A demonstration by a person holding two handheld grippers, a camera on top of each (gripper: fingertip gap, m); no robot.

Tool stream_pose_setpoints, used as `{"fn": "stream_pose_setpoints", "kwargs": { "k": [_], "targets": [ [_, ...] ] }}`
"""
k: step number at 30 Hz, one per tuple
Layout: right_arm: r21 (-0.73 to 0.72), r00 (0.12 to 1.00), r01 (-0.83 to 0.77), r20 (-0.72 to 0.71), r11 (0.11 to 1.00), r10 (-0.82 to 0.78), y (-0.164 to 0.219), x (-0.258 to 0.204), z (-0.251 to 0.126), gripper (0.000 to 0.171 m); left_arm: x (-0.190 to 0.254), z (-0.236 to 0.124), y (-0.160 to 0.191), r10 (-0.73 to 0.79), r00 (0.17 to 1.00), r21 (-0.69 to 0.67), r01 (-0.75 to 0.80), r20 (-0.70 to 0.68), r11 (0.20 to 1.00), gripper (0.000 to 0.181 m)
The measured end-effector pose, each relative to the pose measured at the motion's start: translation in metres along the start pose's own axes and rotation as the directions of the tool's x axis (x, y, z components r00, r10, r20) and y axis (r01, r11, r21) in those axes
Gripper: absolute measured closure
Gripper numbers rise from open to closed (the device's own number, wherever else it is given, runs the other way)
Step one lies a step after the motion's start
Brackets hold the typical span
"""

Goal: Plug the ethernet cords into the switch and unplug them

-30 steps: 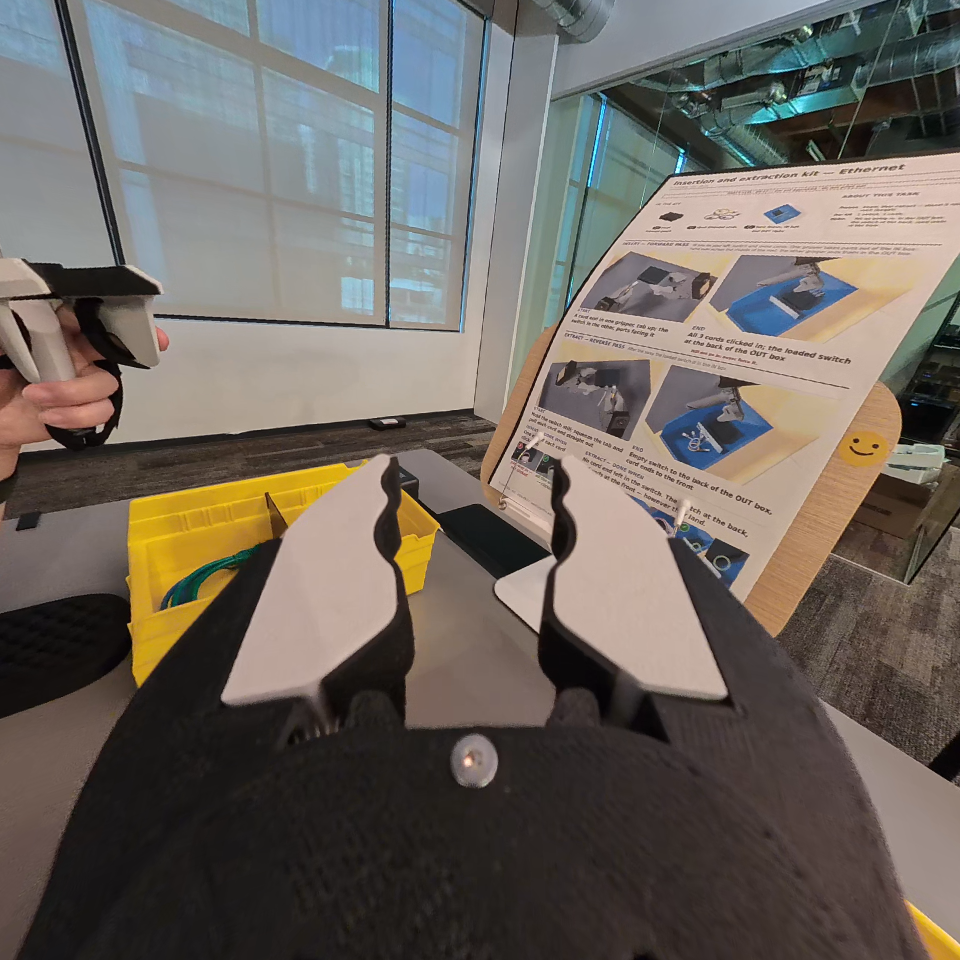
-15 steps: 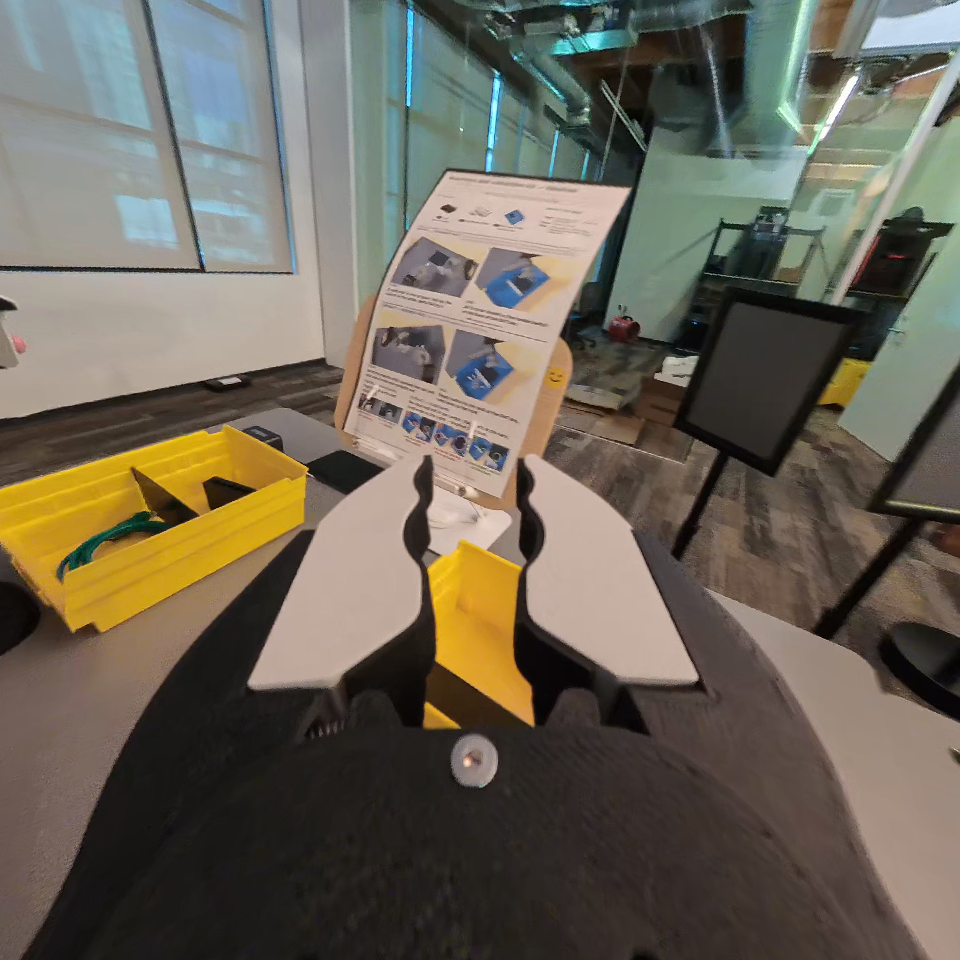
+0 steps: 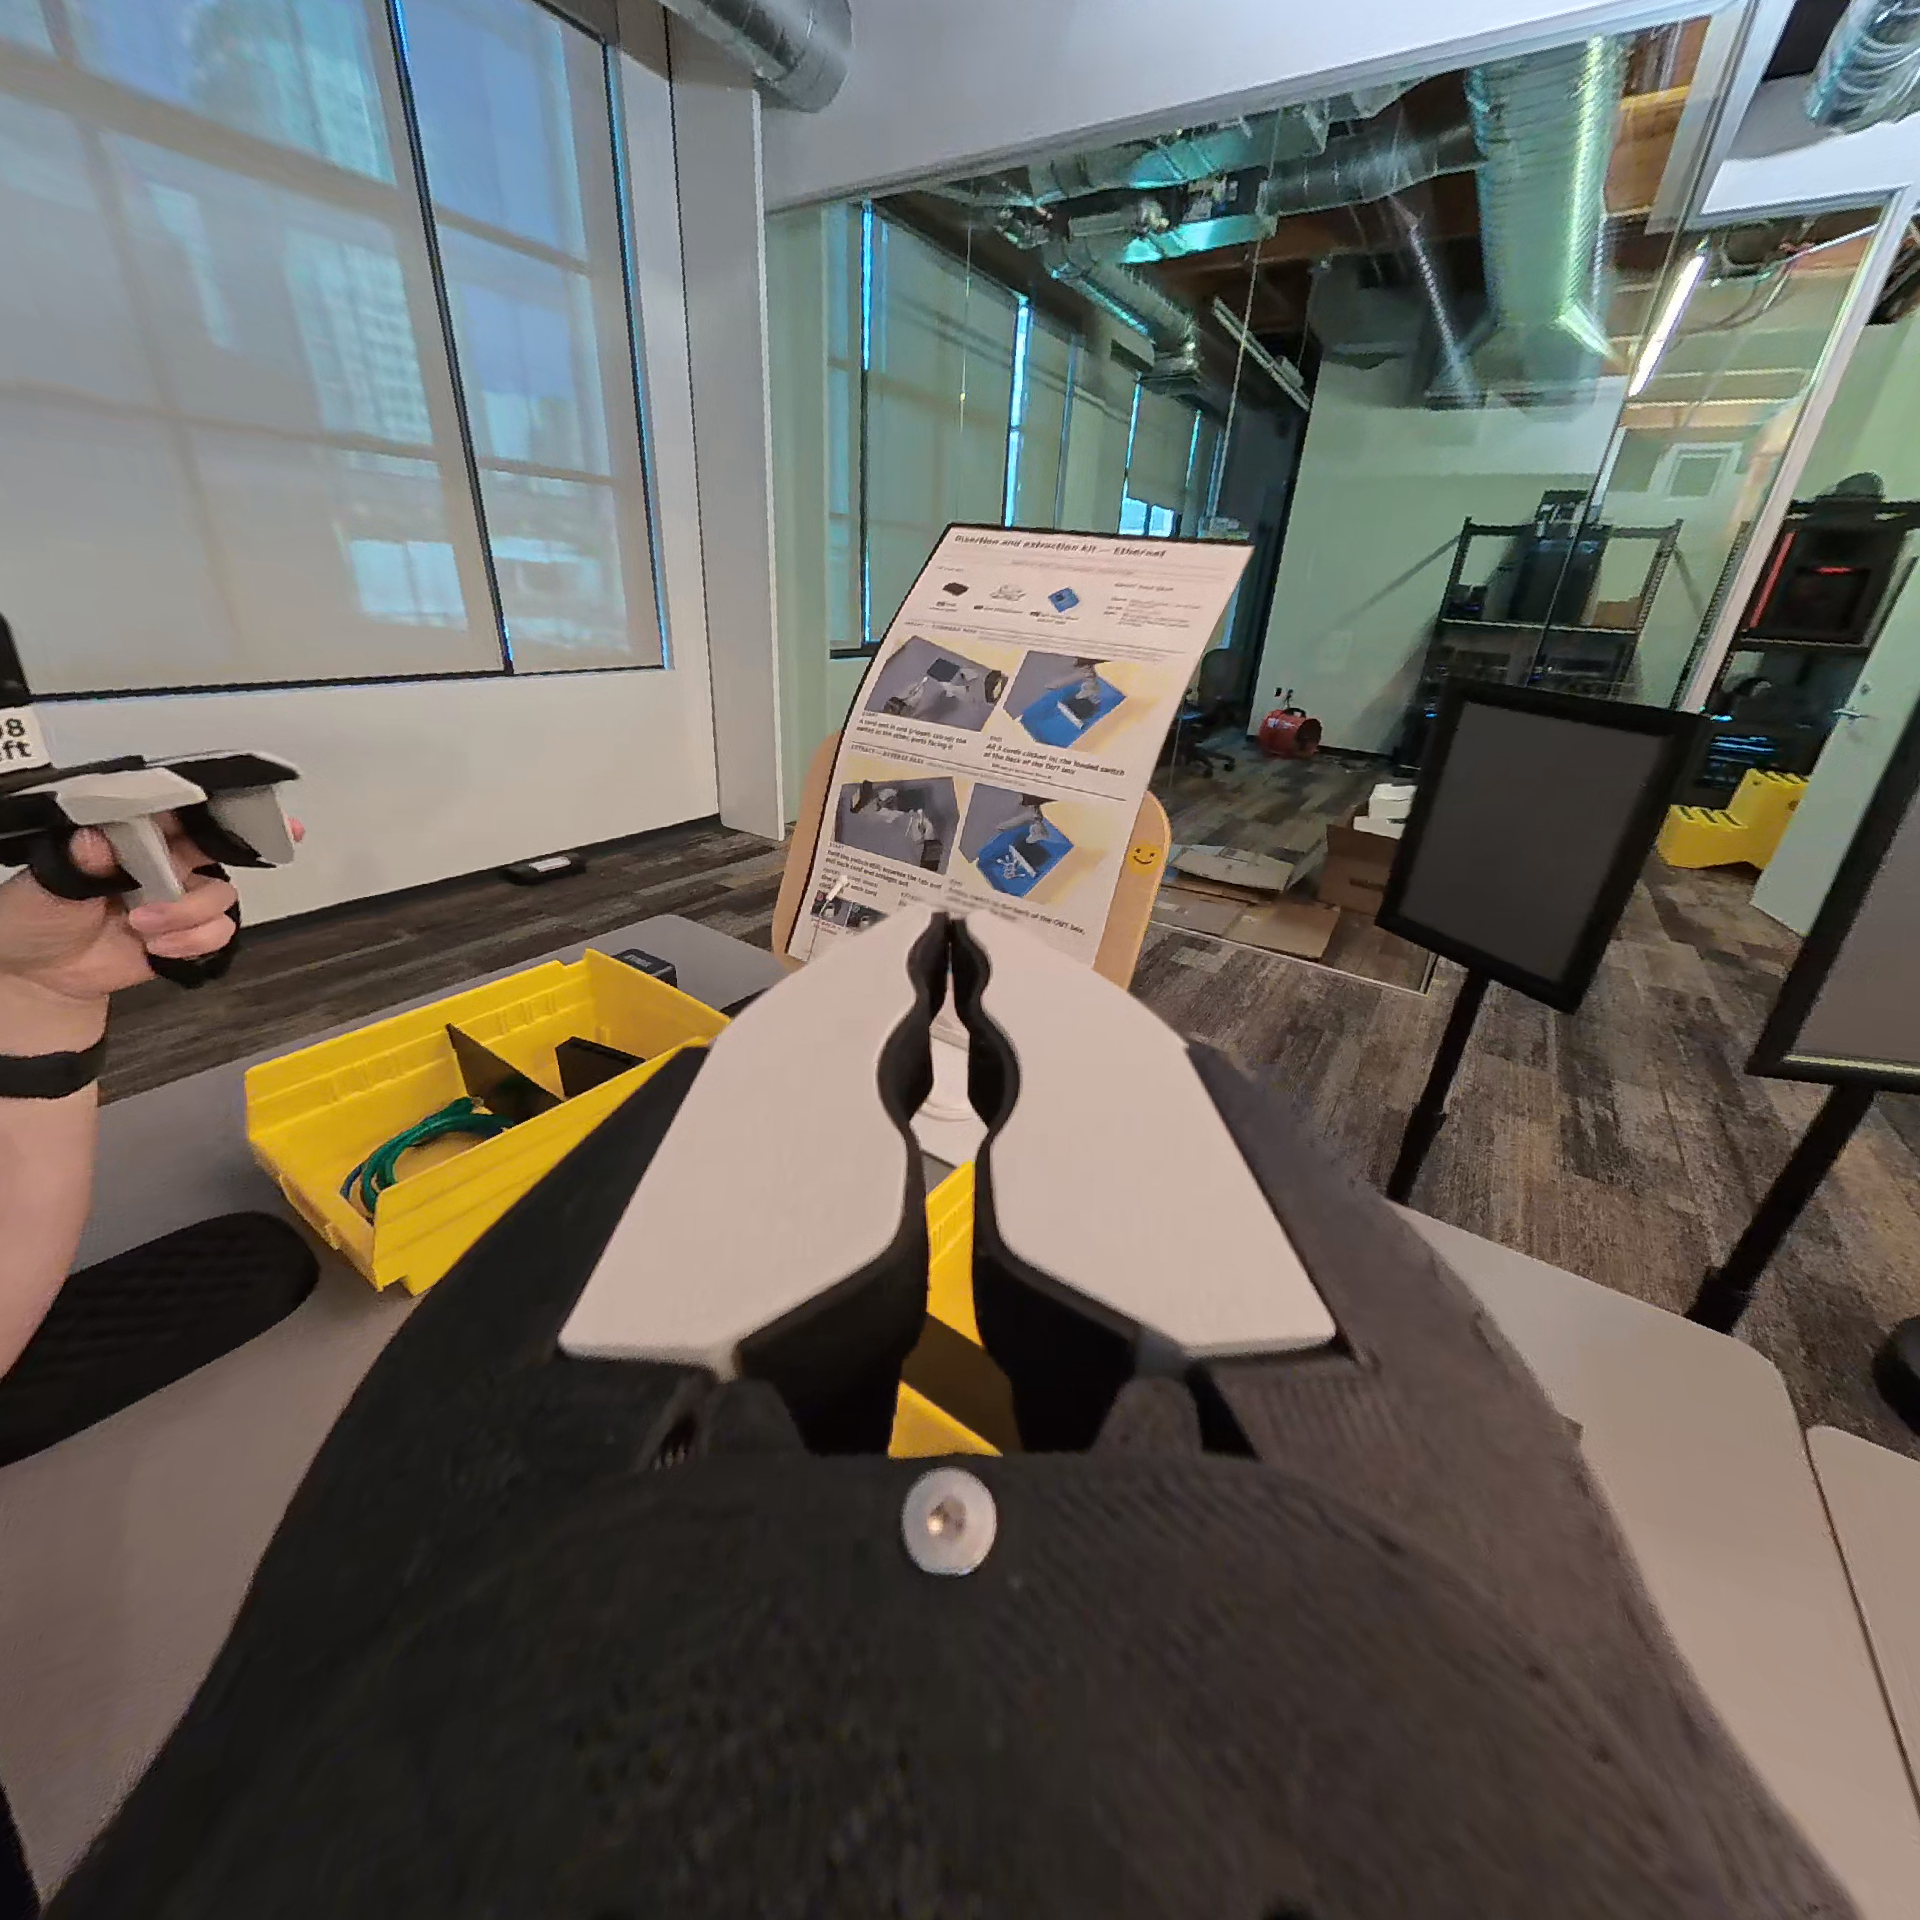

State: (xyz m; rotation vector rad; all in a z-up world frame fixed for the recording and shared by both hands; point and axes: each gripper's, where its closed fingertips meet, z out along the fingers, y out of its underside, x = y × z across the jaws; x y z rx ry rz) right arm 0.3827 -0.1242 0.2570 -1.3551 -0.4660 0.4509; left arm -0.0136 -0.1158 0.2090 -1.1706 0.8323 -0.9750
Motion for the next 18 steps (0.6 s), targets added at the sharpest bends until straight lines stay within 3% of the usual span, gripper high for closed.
{"fn": "stream_pose_setpoints", "kwargs": {
  "k": [10,18],
  "targets": [
    [-0.072,0.989,0.011,0.15,0.997,0.0,0.026,-0.014,0.054,0.168,0.001,0.008,0.009,0.032,0.999,-0.049,-0.031,0.014,0.998,0.142],
    [-0.131,0.973,0.069,0.226,0.989,-0.038,0.07,-0.026,0.098,0.163,-0.011,0.017,0.02,0.043,0.997,-0.088,-0.037,0.067,0.995,0.142]
  ]
}}
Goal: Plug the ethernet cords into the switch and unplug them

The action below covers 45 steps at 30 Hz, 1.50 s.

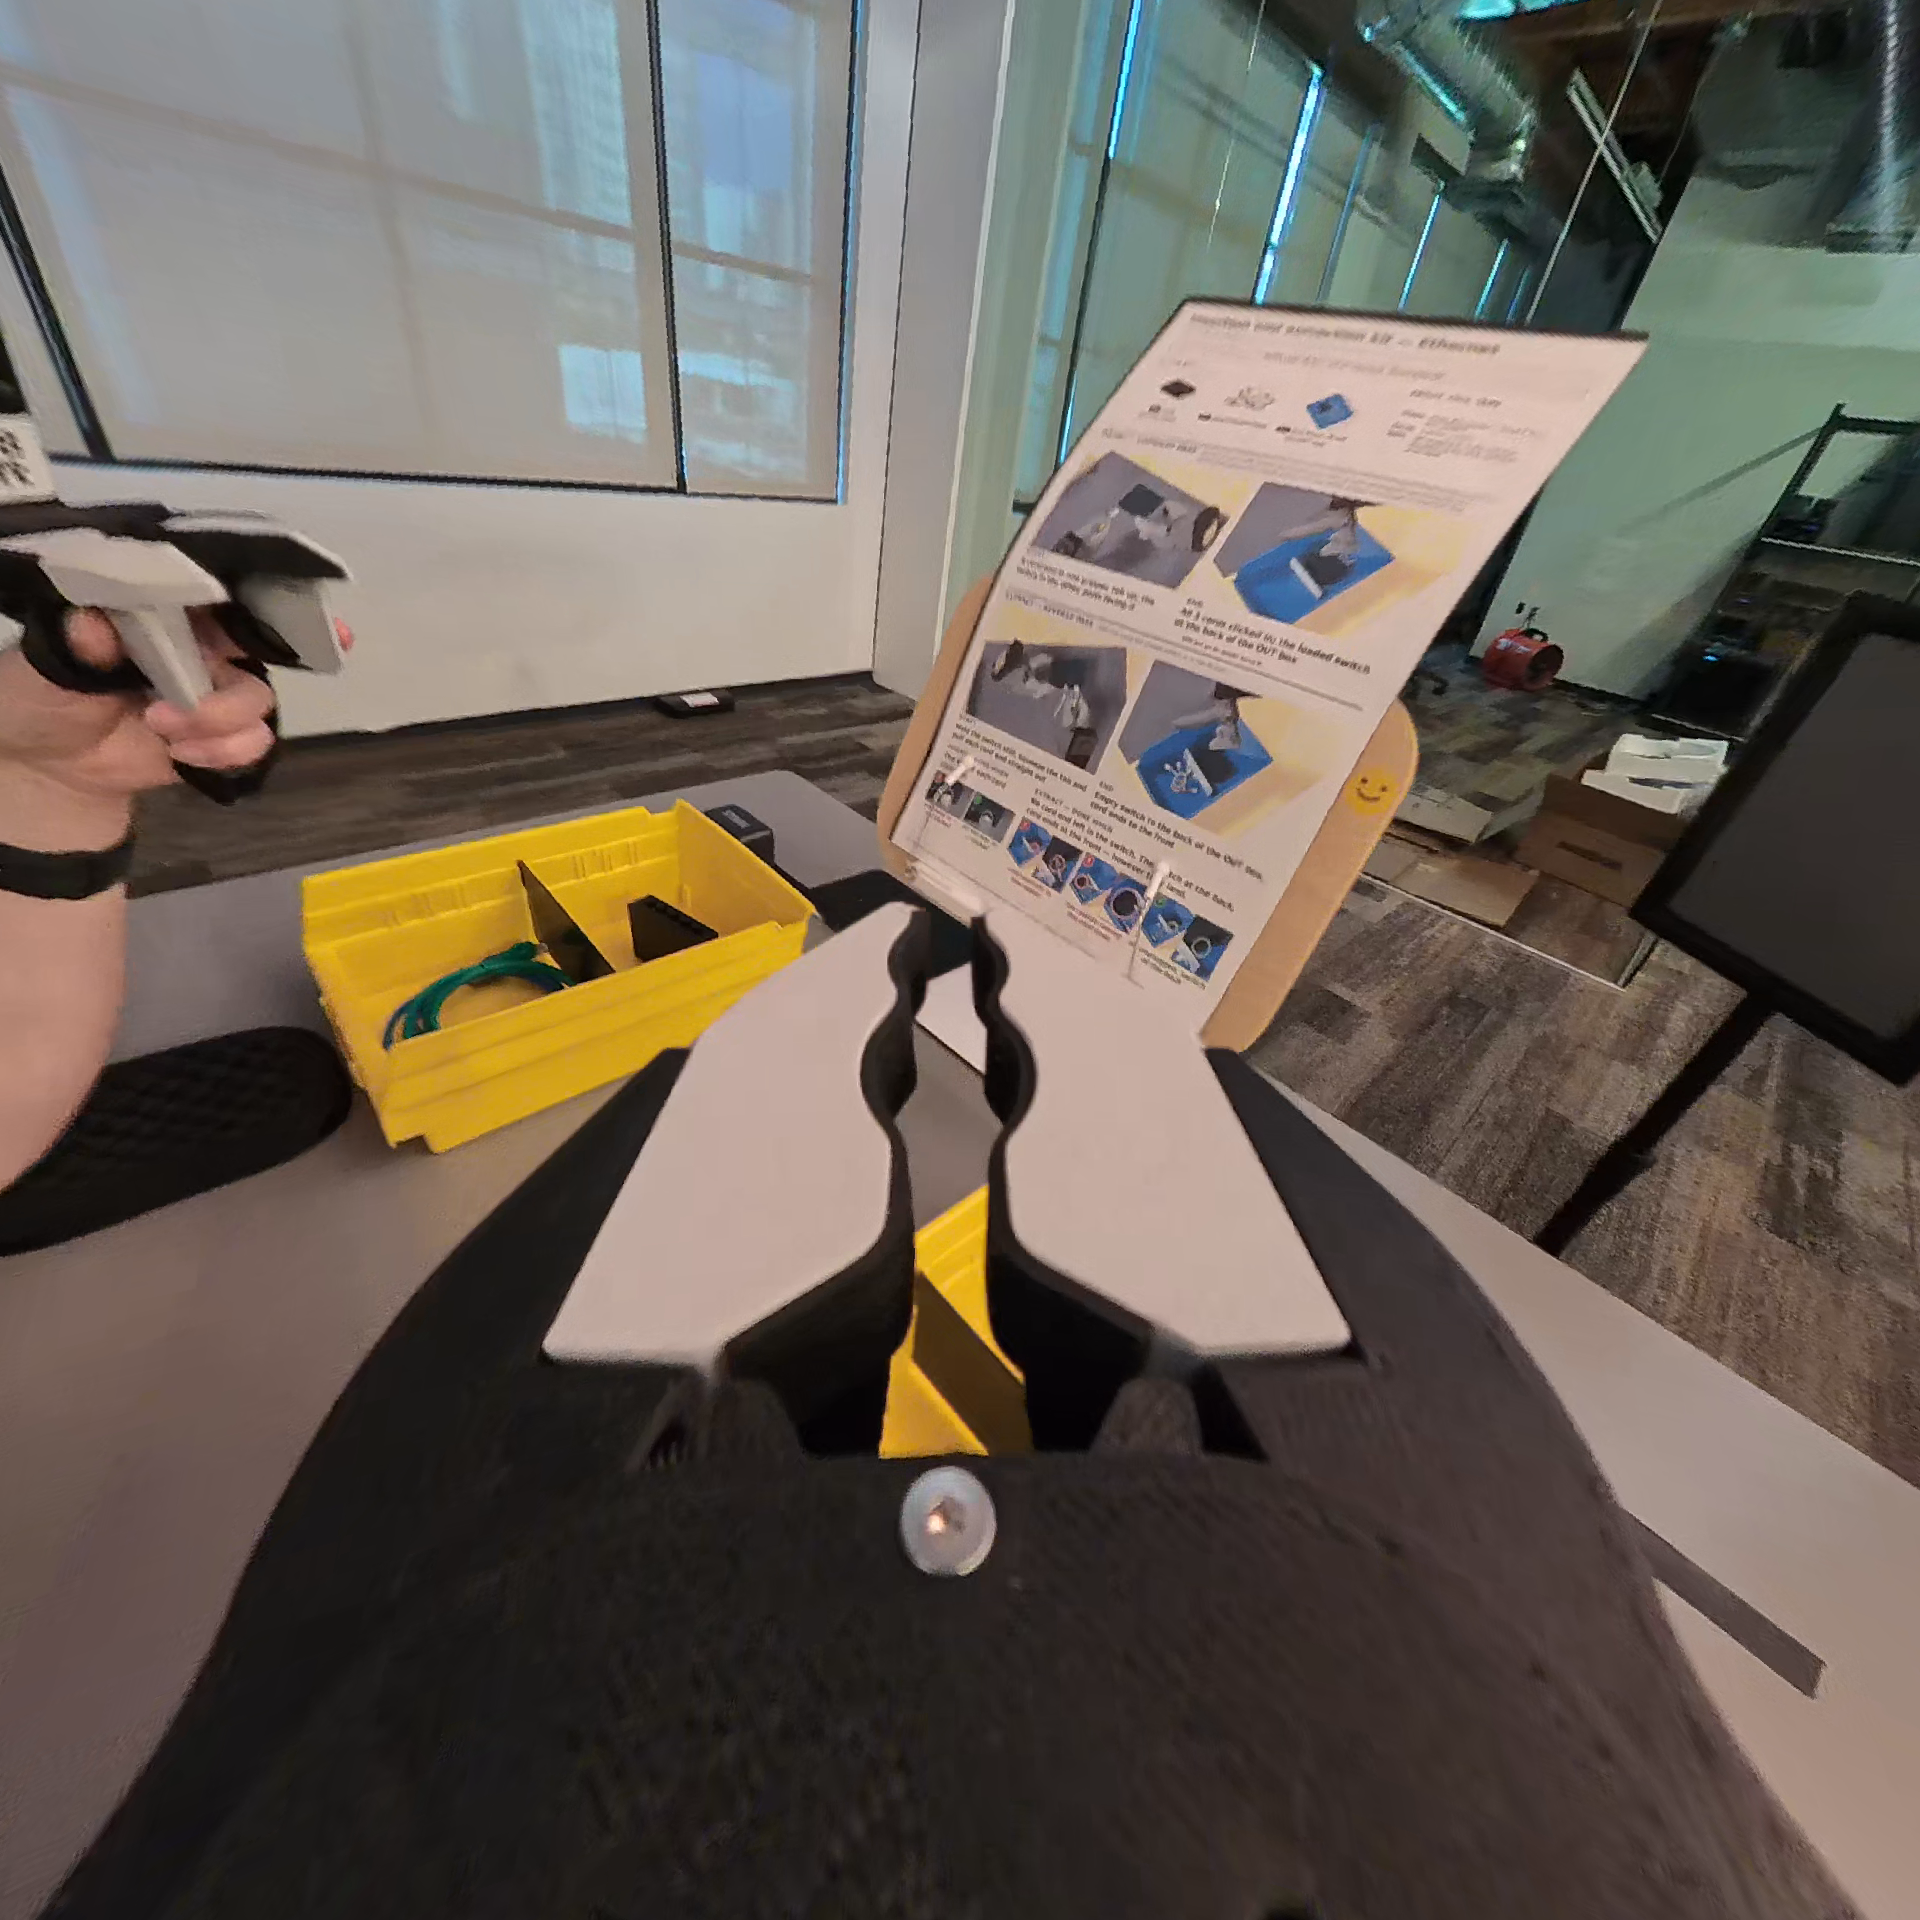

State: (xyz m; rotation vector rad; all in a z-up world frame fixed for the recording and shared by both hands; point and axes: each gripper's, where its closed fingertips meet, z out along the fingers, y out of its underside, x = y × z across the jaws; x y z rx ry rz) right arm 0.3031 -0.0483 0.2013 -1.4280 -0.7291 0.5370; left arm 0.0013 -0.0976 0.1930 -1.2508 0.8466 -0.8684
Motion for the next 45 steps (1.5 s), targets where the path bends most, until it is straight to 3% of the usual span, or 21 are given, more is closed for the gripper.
{"fn": "stream_pose_setpoints", "kwargs": {
  "k": [6,21,37,45],
  "targets": [
    [-0.082,0.999,0.004,-0.037,0.997,-0.007,0.036,0.015,0.022,0.161,-0.021,0.006,0.013,-0.009,0.997,-0.04,0.012,0.074,0.999,0.142],
    [-0.217,1.0,0.015,0.0,0.976,-0.016,0.07,0.012,0.05,0.155,-0.018,0.015,0.022,-0.003,0.998,-0.073,0.008,0.068,0.997,0.142],
    [-0.202,0.999,-0.041,-0.029,0.979,0.036,0.083,0.031,0.057,0.144,-0.013,0.013,0.019,-0.001,0.999,-0.067,0.005,0.05,0.998,0.142],
    [-0.274,0.991,0.057,-0.1,0.96,-0.087,0.102,0.052,0.056,0.141,-0.017,0.015,0.023,-0.019,0.999,-0.076,0.023,0.05,0.997,0.142]
  ]
}}
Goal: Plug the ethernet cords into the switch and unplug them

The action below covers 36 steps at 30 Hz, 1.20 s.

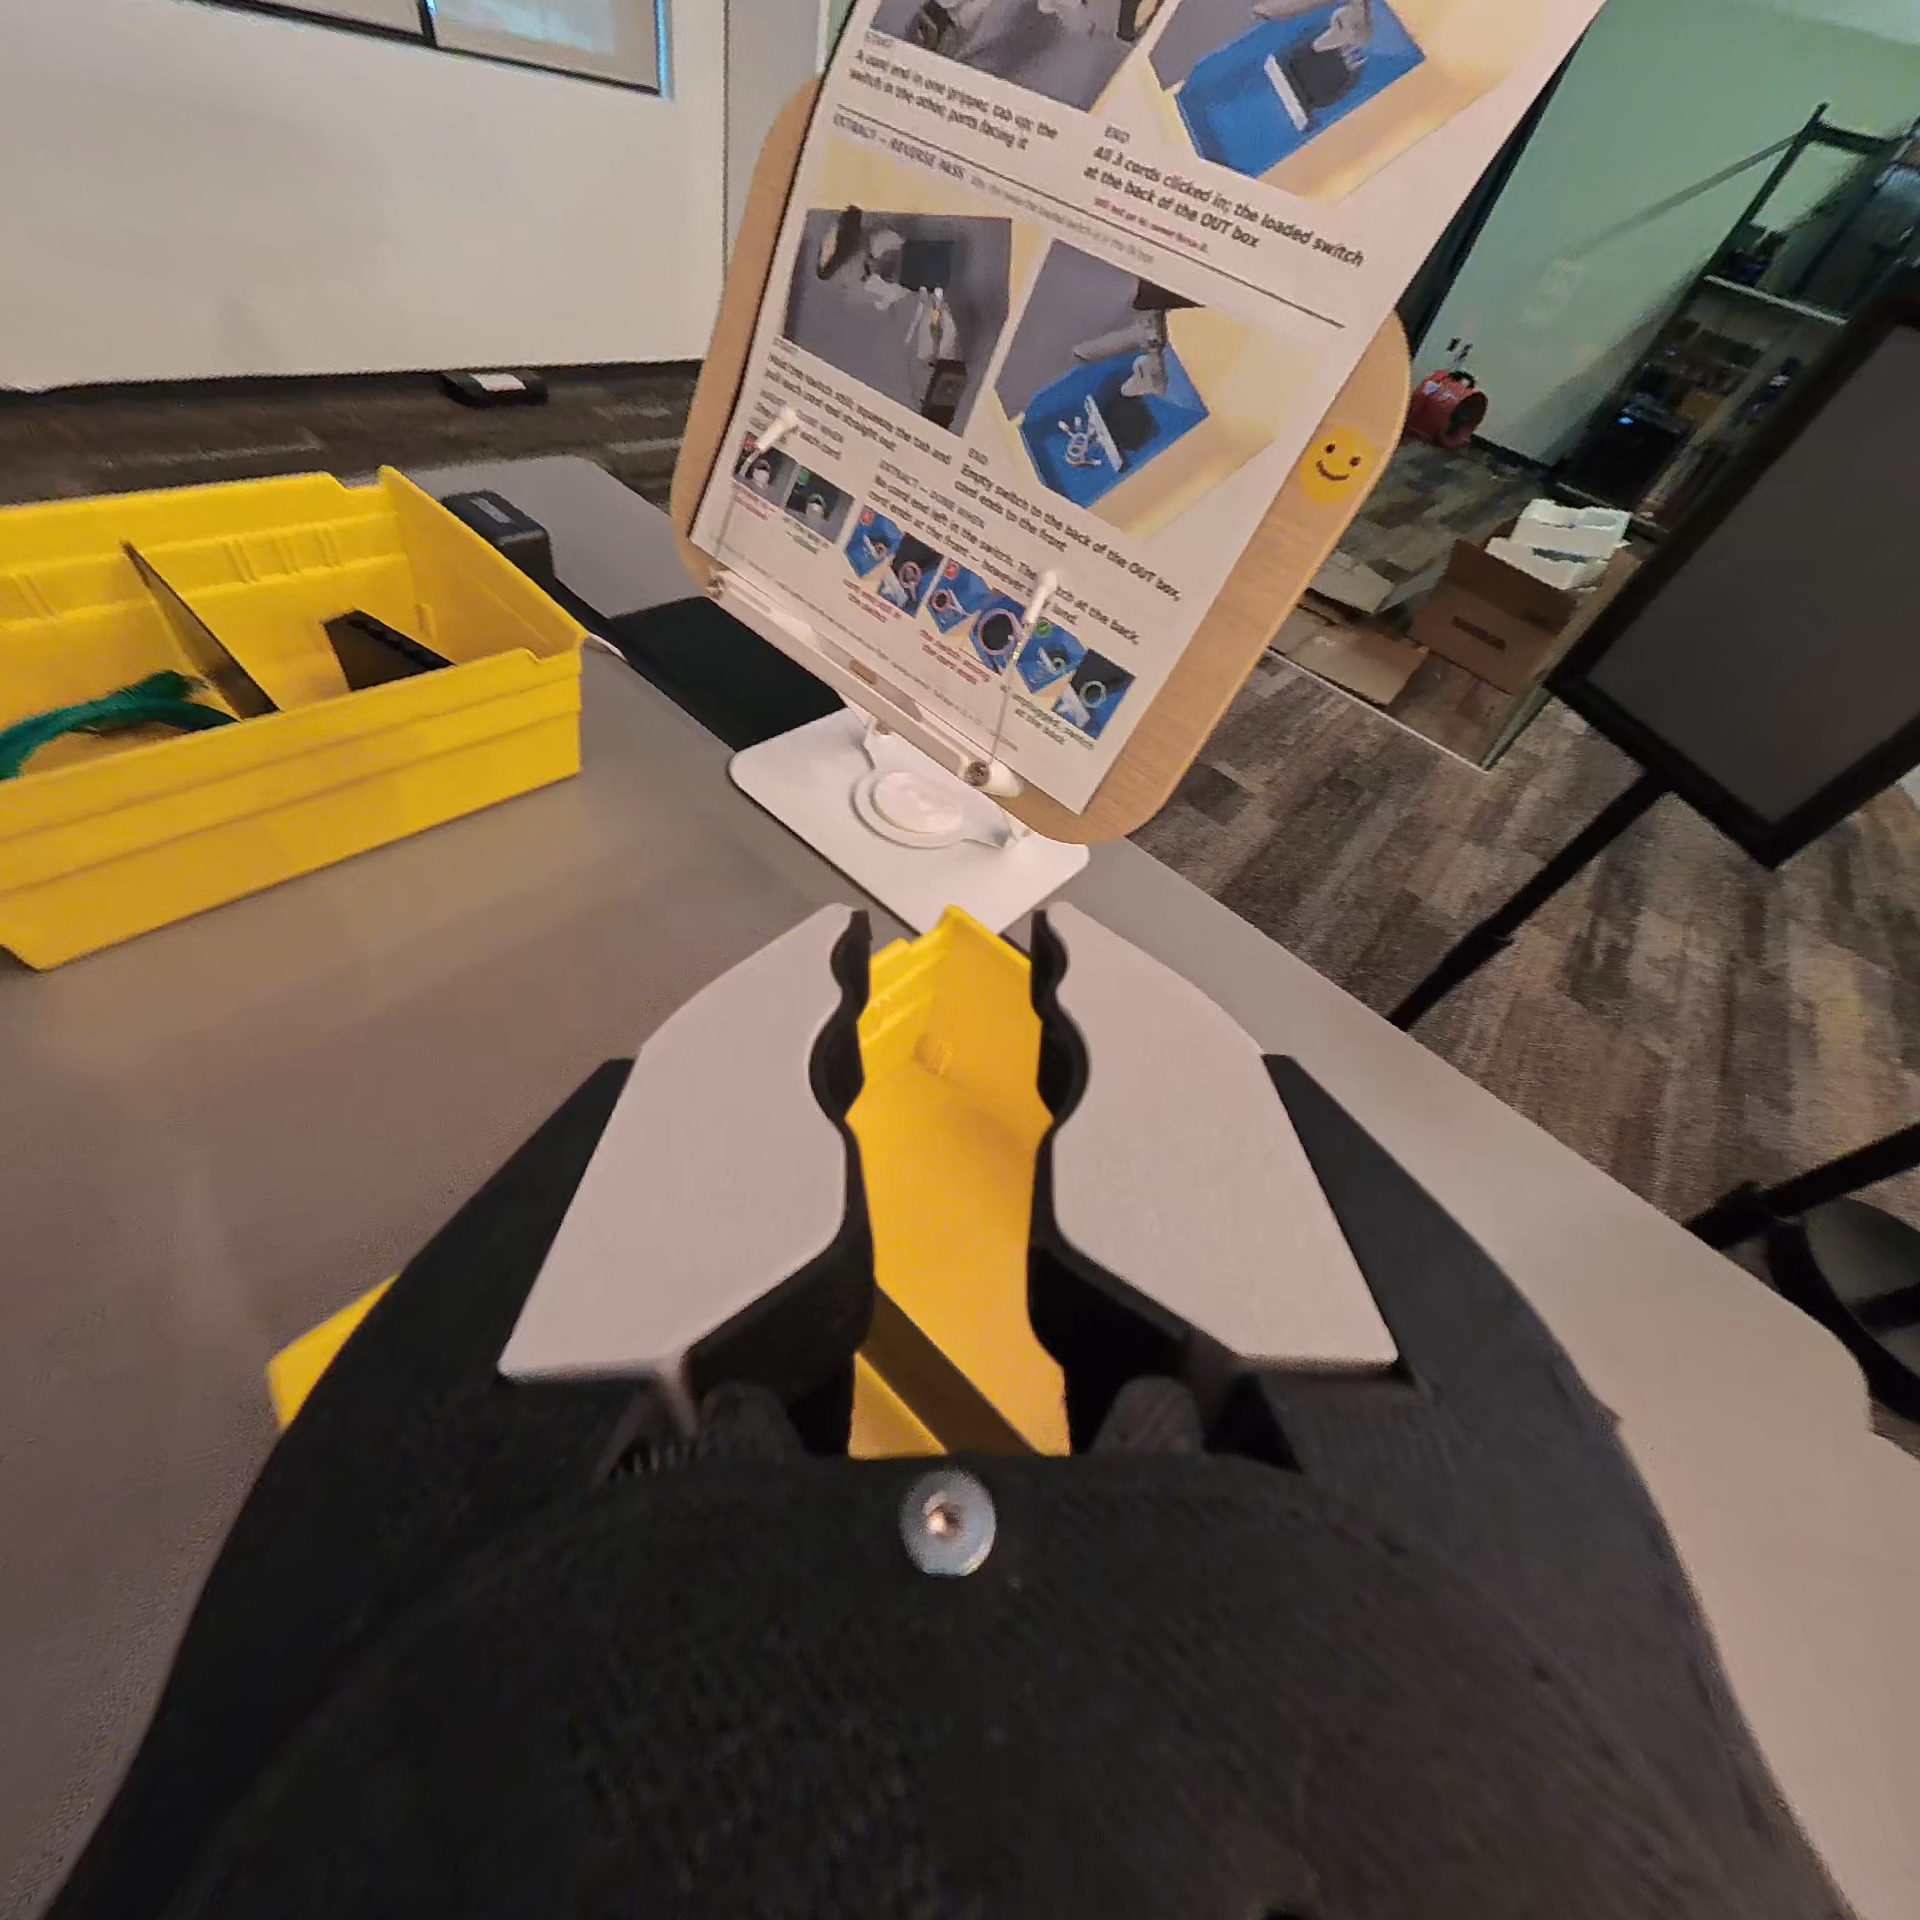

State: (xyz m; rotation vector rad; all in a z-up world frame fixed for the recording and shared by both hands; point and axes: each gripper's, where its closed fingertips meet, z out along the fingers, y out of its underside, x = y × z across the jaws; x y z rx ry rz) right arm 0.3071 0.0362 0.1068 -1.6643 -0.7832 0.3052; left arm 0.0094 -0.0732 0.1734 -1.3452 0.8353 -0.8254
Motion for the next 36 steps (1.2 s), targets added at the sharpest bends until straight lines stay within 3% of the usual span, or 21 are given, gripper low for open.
{"fn": "stream_pose_setpoints", "kwargs": {
  "k": [9,20,28,36],
  "targets": [
    [0.034,0.998,0.048,-0.034,0.998,-0.047,-0.005,0.003,-0.009,0.138,-0.001,0.0,0.001,-0.006,1.0,-0.005,0.006,-0.009,1.0,0.142],
    [0.151,0.999,0.035,0.023,0.988,-0.039,-0.033,-0.017,-0.016,0.138,-0.024,-0.02,-0.007,0.033,0.993,0.006,-0.034,0.112,0.999,0.141],
    [0.137,0.996,0.045,0.072,0.99,-0.056,-0.037,-0.036,-0.011,0.138,-0.064,-0.07,-0.019,0.064,0.94,0.006,-0.07,0.335,0.998,0.141],
    [0.124,0.989,0.072,0.116,0.99,-0.087,-0.041,-0.057,0.003,0.138,-0.077,-0.11,-0.033,0.043,0.909,0.058,-0.074,0.415,0.996,0.141]
  ]
}}
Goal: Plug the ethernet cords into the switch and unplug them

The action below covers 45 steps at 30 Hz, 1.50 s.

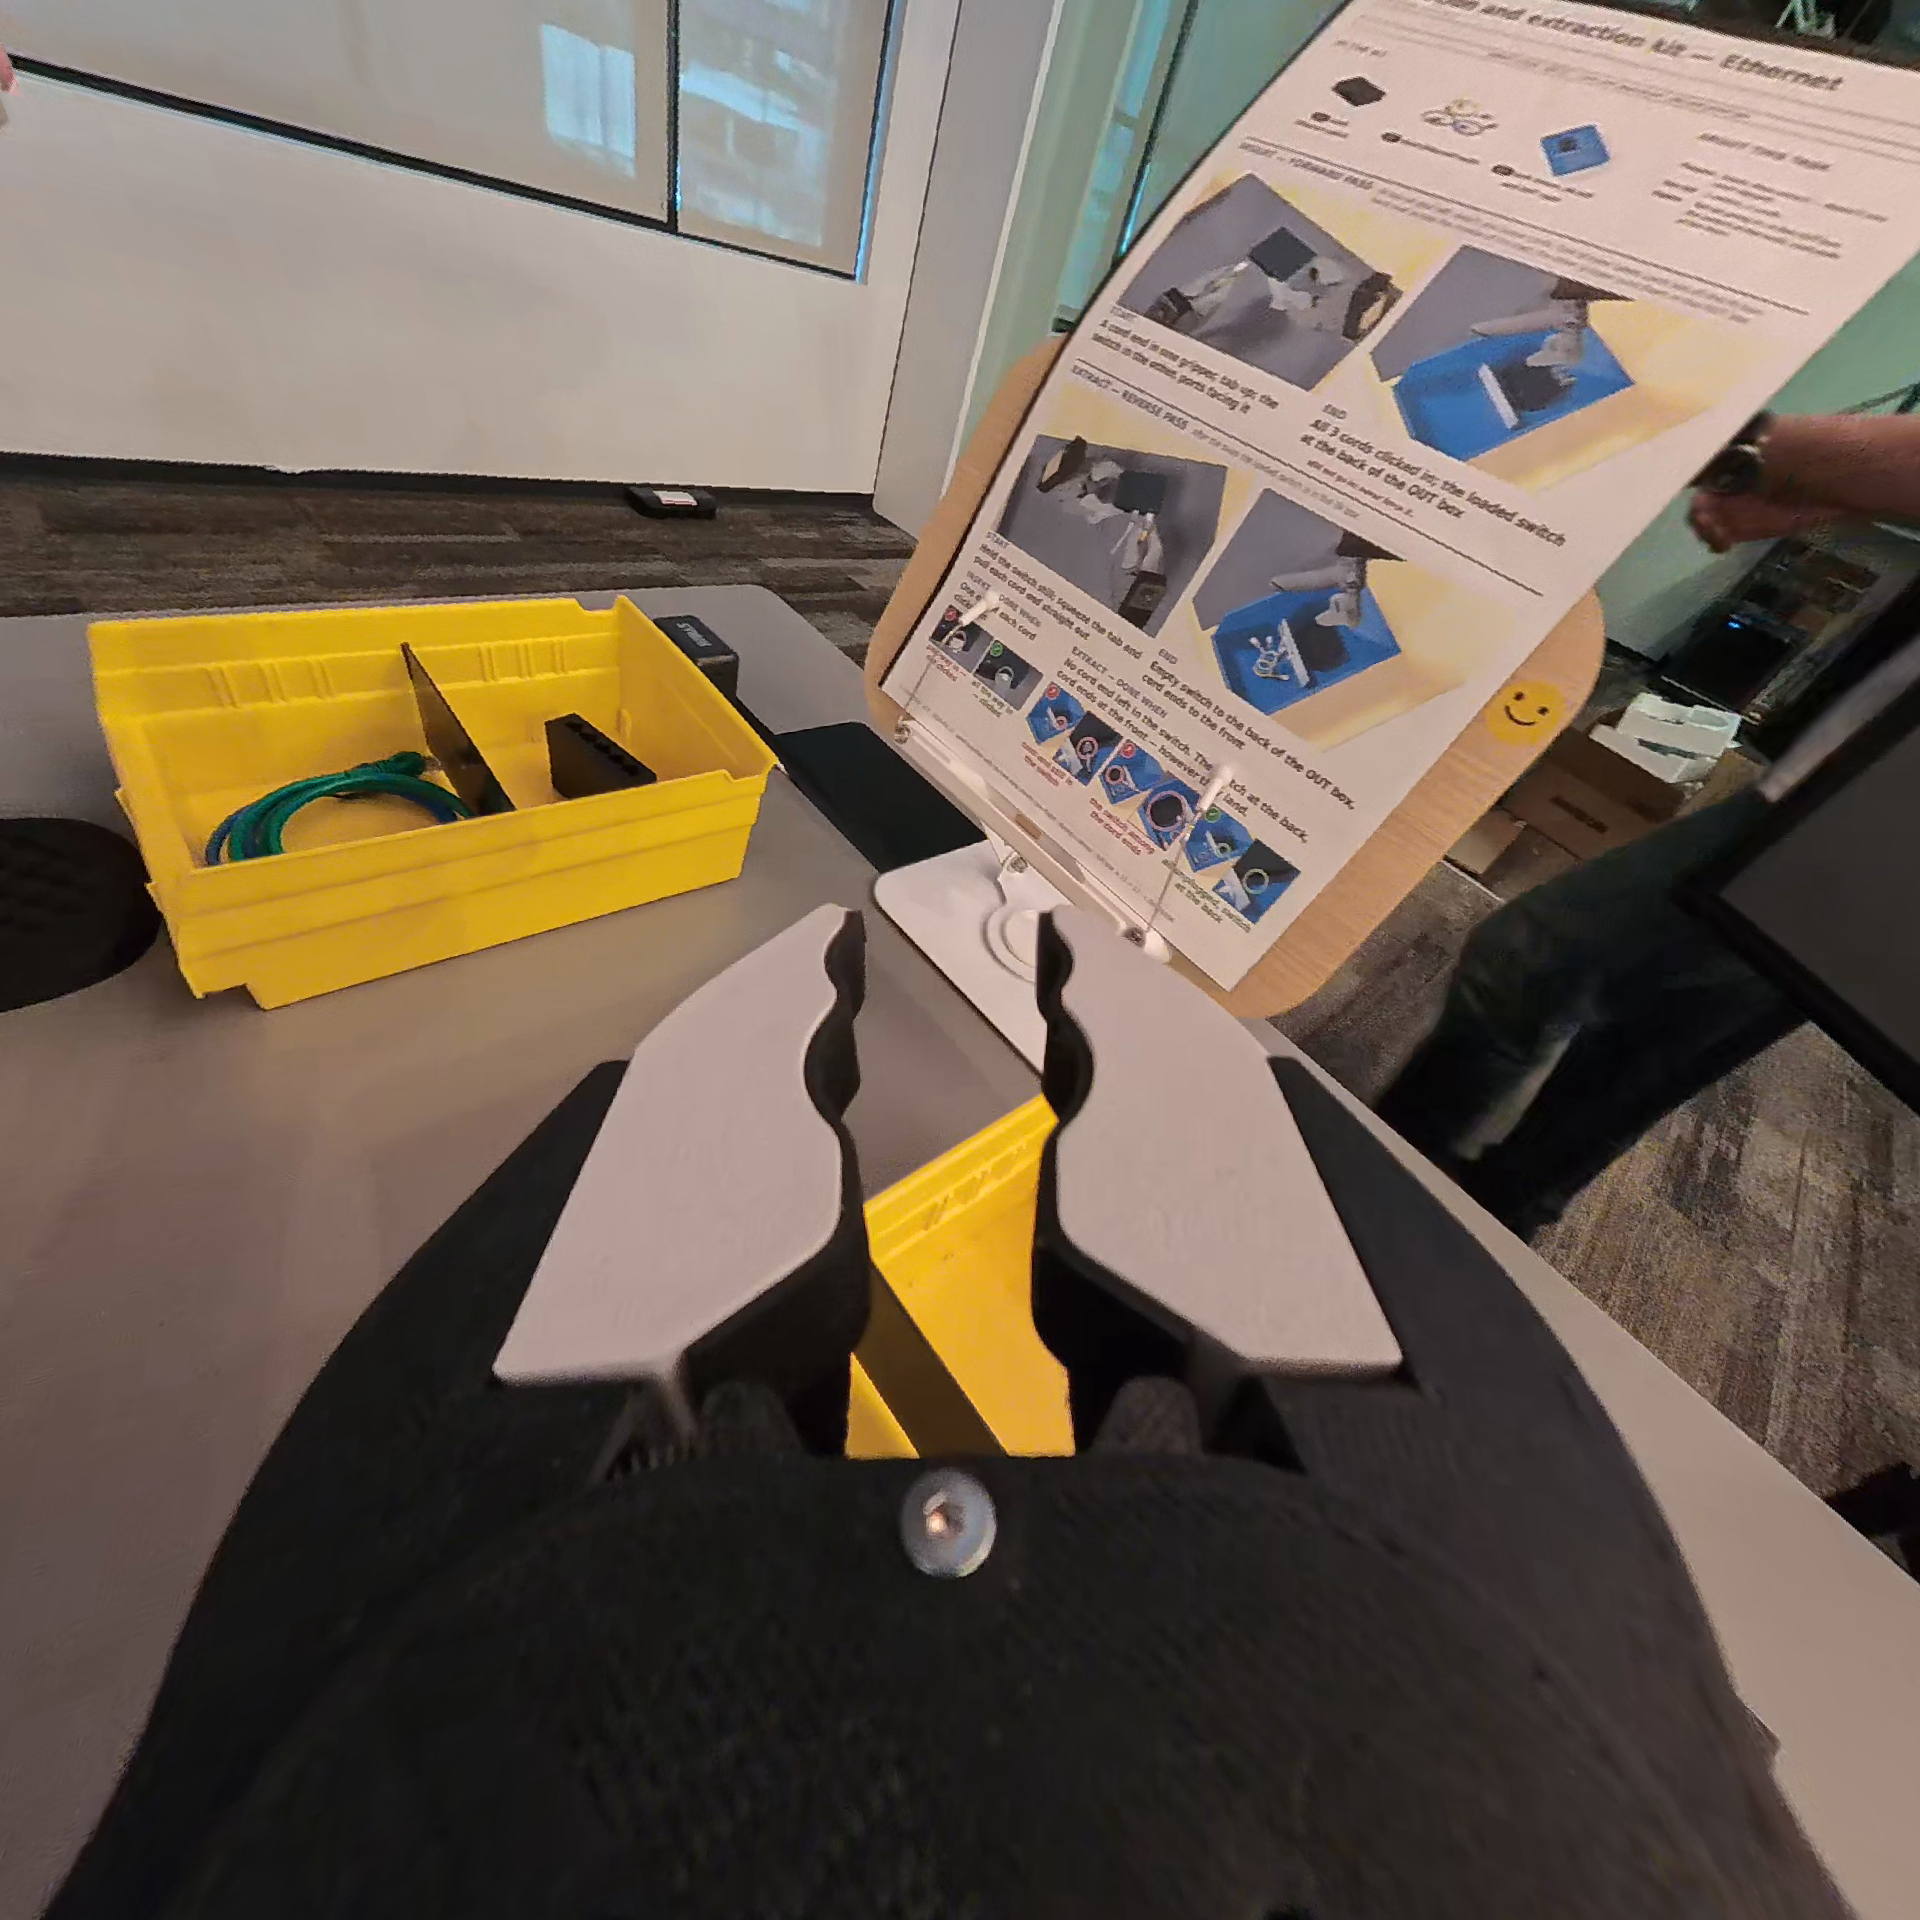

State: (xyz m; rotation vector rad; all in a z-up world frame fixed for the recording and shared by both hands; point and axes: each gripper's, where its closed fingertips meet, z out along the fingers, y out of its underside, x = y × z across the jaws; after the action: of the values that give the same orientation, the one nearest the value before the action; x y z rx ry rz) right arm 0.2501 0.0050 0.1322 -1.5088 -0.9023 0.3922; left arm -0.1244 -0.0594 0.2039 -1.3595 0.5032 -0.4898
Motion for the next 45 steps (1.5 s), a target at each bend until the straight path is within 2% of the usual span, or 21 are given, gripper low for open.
{"fn": "stream_pose_setpoints", "kwargs": {
  "k": [15,18,20,24,27,29,31,34,36,39,45],
  "targets": [
    [0.069,0.986,-0.034,0.164,0.997,0.022,-0.015,-0.042,0.023,0.139,-0.009,-0.032,-0.013,-0.001,0.997,0.037,-0.002,0.073,0.999,0.141],
    [0.065,0.98,-0.03,0.198,0.997,0.016,-0.015,-0.052,0.028,0.139,-0.014,-0.045,-0.006,0.037,0.988,-0.03,-0.033,0.147,0.999,0.141],
    [0.058,0.975,-0.027,0.221,0.998,0.014,-0.015,-0.058,0.032,0.139,-0.025,-0.056,0.006,0.13,0.962,-0.103,-0.108,0.24,0.989,0.14],
    [0.049,0.969,-0.01,0.245,0.999,-0.003,-0.016,-0.068,0.037,0.138,-0.06,-0.073,0.05,0.334,0.865,-0.322,-0.216,0.375,0.922,0.137],
    [0.06,0.964,-0.012,0.264,0.998,-0.005,-0.02,-0.074,0.037,0.138,-0.062,-0.072,0.09,0.413,0.851,-0.438,-0.252,0.325,0.863,0.132],
    [0.062,0.962,-0.014,0.272,0.998,-0.004,-0.021,-0.077,0.036,0.138,-0.065,-0.073,0.106,0.492,0.803,-0.49,-0.297,0.337,0.82,0.131],
    [0.062,0.962,-0.008,0.272,0.998,-0.009,-0.021,-0.078,0.036,0.138,-0.058,-0.062,0.116,0.557,0.772,-0.49,-0.374,0.305,0.787,0.131],
    [0.062,0.961,-0.013,0.276,0.998,-0.004,-0.022,-0.079,0.036,0.138,-0.051,-0.035,0.13,0.681,0.702,-0.518,-0.511,0.209,0.686,0.132],
    [0.058,0.959,-0.023,0.284,0.998,0.006,-0.021,-0.079,0.035,0.138,-0.046,-0.017,0.149,0.679,0.726,-0.553,-0.523,0.109,0.648,0.128],
    [0.047,0.959,-0.022,0.285,0.999,0.008,-0.018,-0.078,0.034,0.137,-0.027,0.002,0.178,0.592,0.805,-0.585,-0.492,-0.025,0.645,0.128],
    [0.054,0.952,-0.032,0.305,0.998,0.014,-0.019,-0.076,0.029,0.137,0.002,0.0,0.225,0.487,0.864,-0.665,-0.438,-0.126,0.605,0.13]
  ]
}}
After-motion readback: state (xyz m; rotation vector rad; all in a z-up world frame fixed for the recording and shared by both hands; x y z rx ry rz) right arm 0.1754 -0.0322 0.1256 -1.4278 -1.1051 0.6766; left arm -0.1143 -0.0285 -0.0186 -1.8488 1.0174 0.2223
